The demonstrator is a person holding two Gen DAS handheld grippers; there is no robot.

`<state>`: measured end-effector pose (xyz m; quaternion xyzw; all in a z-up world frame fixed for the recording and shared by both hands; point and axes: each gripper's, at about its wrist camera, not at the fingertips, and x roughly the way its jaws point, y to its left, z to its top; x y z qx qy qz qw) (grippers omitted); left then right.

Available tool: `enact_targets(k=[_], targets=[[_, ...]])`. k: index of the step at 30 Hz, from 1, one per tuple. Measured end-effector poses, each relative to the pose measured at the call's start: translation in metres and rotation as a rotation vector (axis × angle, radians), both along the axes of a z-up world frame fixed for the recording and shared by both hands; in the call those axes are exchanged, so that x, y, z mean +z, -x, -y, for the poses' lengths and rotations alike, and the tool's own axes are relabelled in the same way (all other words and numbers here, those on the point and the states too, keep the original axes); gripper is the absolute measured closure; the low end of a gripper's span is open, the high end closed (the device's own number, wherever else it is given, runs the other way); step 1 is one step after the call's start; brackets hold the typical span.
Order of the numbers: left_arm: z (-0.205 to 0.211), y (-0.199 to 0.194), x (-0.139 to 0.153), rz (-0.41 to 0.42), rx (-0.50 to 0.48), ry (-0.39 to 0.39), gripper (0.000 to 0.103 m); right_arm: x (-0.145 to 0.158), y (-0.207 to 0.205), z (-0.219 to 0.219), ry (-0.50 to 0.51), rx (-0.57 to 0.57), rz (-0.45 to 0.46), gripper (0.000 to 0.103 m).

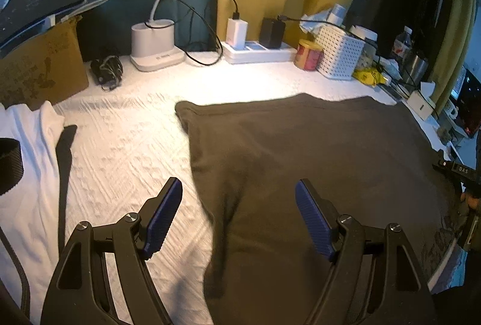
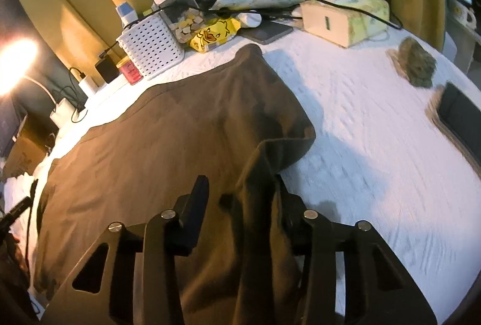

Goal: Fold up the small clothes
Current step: 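Grasp a corner of the folded shirt with the right gripper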

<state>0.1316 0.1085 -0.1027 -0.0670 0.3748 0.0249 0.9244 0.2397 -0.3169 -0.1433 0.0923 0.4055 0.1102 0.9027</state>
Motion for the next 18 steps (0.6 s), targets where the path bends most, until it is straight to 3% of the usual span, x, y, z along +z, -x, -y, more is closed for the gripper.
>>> enact_targets(k=[5,6,18], targets=[[-0.008,-0.006,-0.001,0.004,0.012,0.004,0.026,-0.002,-0.008,-0.016,0.094,0.032,0.020,0.074],[-0.008,-0.007,-0.002,0.004,0.010,0.005,0.026,-0.002,-0.009,-0.019,0.107,0.048,0.022,0.087],[-0.019,-0.003,-0.005,0.020,0.000,0.036,0.026,0.020,-0.003,-0.057,0.136,0.153,0.069,0.092]])
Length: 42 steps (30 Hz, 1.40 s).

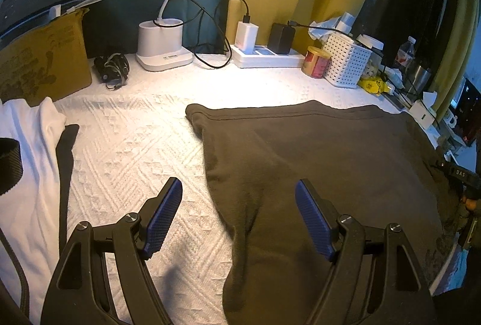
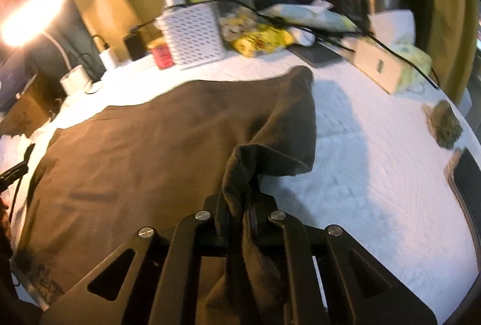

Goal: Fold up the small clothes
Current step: 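Grasp a corner of the folded shirt with the right gripper, then lift the held corner with the right gripper and fold it across the shirt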

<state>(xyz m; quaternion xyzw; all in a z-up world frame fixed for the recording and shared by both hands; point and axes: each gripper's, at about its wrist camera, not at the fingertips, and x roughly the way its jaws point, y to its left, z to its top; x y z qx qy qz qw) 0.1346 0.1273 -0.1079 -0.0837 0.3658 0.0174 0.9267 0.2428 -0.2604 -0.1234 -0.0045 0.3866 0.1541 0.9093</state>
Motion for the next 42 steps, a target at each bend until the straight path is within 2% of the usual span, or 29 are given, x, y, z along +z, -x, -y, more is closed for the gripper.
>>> enact_targets(k=[11,42], targets=[[-0.014,0.024,0.007,0.037,0.021,0.022,0.026,0.019,0.017,-0.071,-0.014,0.174,0.034,0.092],[-0.047,0.087,0.013,0.072,0.120,0.039,0.026,0.005,0.062,-0.235,-0.008,0.571,-0.015,0.093]])
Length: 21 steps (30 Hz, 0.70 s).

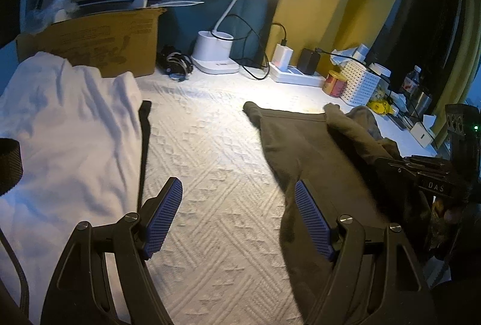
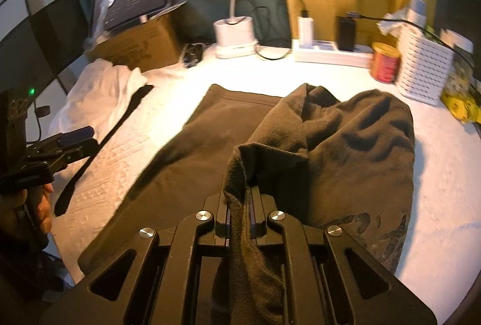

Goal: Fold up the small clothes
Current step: 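Lift the held corner with the right gripper and fold it across the shirt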

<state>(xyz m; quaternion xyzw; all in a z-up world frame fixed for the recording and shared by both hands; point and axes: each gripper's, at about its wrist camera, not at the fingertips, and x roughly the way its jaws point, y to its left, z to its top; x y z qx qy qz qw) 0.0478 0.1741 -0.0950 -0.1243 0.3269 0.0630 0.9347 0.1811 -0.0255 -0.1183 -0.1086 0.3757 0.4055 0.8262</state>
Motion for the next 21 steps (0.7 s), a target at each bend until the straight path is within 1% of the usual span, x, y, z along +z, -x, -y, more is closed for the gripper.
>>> enact_targets(k=[9,18,20,21], targets=[[-0.007,0.012,0.001,0.006,0.023,-0.002,0.026,-0.006,0.015,-0.032,0.016,0.080,-0.003,0.093],[-0.012,0.021,0.003,0.007,0.050,-0.009,0.026,0.001,0.020,-0.056,-0.011,0.127,0.011,0.093],[-0.012,0.022,0.004,0.008,0.052,-0.011,0.026,-0.003,0.024,-0.064,0.002,0.156,0.003,0.093],[-0.012,0.023,0.004,0.008,0.054,-0.012,0.026,-0.008,0.026,-0.069,0.024,0.178,-0.007,0.092]])
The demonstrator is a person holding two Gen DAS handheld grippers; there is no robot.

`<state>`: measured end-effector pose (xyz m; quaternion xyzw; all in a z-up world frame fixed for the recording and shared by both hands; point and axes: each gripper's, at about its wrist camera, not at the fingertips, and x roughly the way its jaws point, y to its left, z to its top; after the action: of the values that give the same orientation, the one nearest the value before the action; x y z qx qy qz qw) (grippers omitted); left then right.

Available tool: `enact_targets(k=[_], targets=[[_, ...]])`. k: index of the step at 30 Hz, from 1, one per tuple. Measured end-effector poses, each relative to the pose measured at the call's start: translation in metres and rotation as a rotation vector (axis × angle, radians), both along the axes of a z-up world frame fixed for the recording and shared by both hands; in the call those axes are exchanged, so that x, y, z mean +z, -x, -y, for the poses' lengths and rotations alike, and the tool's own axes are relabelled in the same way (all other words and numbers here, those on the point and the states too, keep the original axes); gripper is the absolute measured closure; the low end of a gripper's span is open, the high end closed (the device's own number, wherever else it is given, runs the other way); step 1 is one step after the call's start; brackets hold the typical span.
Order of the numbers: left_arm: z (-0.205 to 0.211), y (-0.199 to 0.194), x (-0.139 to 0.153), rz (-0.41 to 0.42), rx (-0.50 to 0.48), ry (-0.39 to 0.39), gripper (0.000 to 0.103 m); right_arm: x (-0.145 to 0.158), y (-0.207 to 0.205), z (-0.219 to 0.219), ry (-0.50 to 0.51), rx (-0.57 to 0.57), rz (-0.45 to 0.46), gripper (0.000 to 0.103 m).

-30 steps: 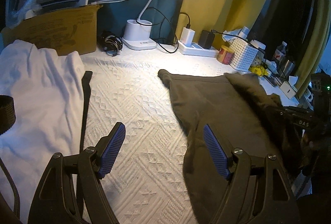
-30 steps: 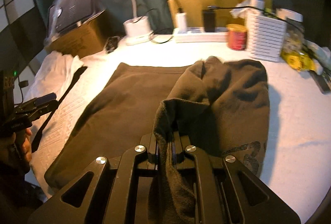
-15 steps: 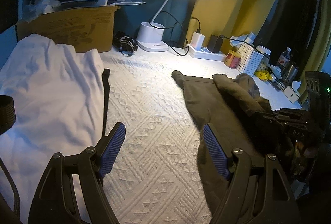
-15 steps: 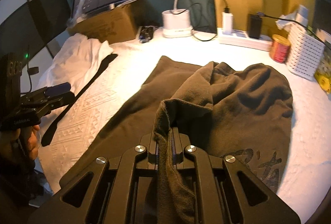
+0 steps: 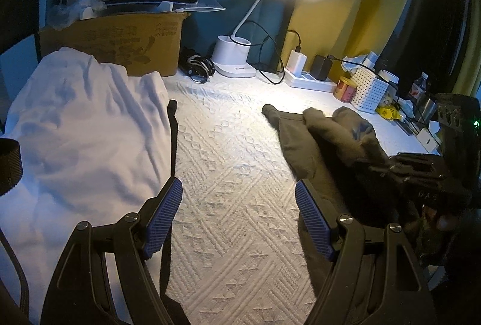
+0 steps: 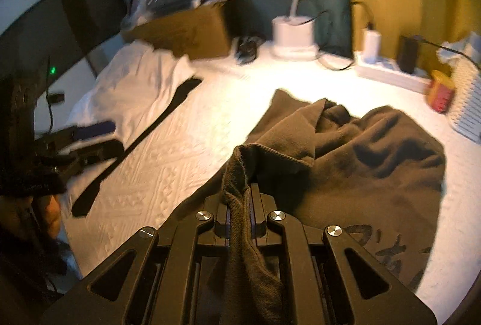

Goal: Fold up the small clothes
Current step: 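Lift the held corner with the right gripper and fold it across the shirt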

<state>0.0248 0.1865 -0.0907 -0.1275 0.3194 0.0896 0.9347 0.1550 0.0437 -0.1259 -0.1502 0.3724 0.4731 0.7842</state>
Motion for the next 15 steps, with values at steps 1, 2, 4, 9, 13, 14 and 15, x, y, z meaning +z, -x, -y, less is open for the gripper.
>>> enact_targets(k=[1,2,4,9,13,14,15], targets=[[0.000,0.001,0.000,-0.002,0.001,0.000,0.026,-0.005,0.002,-0.004,0.027,0.012,-0.006,0.092],[0.000,0.001,0.000,-0.005,0.002,0.000,0.026,-0.010,0.004,-0.008,0.048,0.009,-0.008,0.092],[0.000,0.003,0.000,-0.008,0.002,-0.002,0.026,-0.014,0.009,-0.010,0.061,0.016,-0.025,0.084],[0.004,0.007,0.000,-0.011,0.003,-0.006,0.026,-0.008,0.031,-0.005,0.051,0.099,-0.042,0.052],[0.011,0.009,0.004,-0.003,-0.007,-0.012,0.026,0.007,0.054,0.012,0.039,0.129,-0.007,0.052],[0.012,0.009,0.005,0.000,-0.010,-0.011,0.026,0.013,0.059,0.019,0.026,0.128,0.003,0.052],[0.015,0.009,0.007,0.004,-0.016,-0.008,0.026,0.021,0.063,0.027,0.010,0.125,0.014,0.052]])
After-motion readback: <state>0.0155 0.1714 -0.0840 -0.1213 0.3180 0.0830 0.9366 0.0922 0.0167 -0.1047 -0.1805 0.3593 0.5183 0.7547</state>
